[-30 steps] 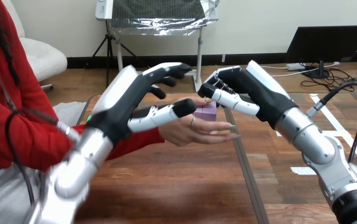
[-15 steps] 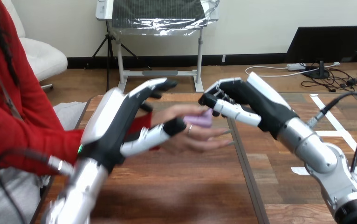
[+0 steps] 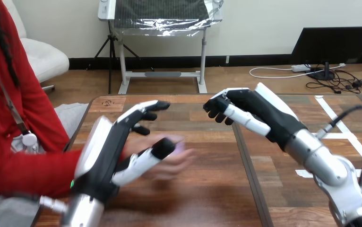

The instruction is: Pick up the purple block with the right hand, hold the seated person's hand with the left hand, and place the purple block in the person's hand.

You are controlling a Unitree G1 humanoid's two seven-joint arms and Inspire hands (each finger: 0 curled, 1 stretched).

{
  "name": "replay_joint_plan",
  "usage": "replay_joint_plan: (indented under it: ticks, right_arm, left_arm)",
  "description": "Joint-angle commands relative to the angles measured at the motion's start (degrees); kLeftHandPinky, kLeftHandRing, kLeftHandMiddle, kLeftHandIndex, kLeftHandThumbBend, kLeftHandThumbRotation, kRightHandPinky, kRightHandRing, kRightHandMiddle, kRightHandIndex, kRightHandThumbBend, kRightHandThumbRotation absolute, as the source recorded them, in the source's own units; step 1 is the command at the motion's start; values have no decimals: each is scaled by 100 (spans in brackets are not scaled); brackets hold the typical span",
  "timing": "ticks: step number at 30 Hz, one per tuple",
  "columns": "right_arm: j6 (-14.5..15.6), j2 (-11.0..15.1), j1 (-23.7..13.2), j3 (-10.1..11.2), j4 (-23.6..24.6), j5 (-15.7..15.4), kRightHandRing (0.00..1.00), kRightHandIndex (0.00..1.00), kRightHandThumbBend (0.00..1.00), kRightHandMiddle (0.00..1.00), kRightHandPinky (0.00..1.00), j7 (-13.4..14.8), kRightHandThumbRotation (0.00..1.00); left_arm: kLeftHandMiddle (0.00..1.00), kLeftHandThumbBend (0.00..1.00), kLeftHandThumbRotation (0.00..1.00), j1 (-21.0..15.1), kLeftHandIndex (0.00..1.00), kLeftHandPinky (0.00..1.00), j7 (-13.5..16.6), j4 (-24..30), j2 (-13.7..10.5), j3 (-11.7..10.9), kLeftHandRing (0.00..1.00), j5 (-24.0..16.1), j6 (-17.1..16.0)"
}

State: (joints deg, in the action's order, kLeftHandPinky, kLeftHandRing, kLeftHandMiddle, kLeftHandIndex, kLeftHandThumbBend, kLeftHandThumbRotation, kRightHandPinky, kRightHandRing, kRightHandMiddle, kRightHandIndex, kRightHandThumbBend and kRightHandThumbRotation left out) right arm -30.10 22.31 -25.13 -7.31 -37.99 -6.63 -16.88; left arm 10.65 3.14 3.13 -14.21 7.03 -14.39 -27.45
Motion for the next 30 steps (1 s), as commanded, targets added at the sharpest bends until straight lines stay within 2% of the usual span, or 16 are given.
replay_joint_plan:
  ticks: [1,3,9,18,21,25,30]
  right_arm:
    - [-152,-271,285,316,526,508,67,71,69,70,56,-7,100]
    - [-146,-333,432,349,659,642,69,73,69,72,58,-20,100]
    - [-388,-590,937,443,1029,923,75,80,70,79,62,100,100]
    - [-358,-968,1645,561,1591,1462,85,88,77,87,73,33,100]
    - [-316,-1109,1899,590,1811,1612,87,89,78,88,77,82,100]
    - [-308,-1288,2247,604,2068,1786,88,89,78,89,81,118,100]
    - [-239,-1457,2589,604,2343,1988,90,91,76,91,88,80,100]
  left_arm:
    - [79,76,100,112,75,71,-46,317,164,-42,80,434,-512]
    - [79,75,100,225,75,73,-96,352,179,-35,80,514,-565]
    - [79,70,100,644,76,76,-270,466,149,-38,81,688,-821]
    - [77,61,100,1252,75,76,-282,676,224,-128,79,665,-1154]
    - [76,60,100,1376,75,74,-250,626,257,-158,77,686,-1391]
    - [74,59,100,1464,74,72,-310,512,287,-145,75,942,-1661]
    - [72,63,100,1617,72,71,-337,566,401,-89,72,1232,-1673]
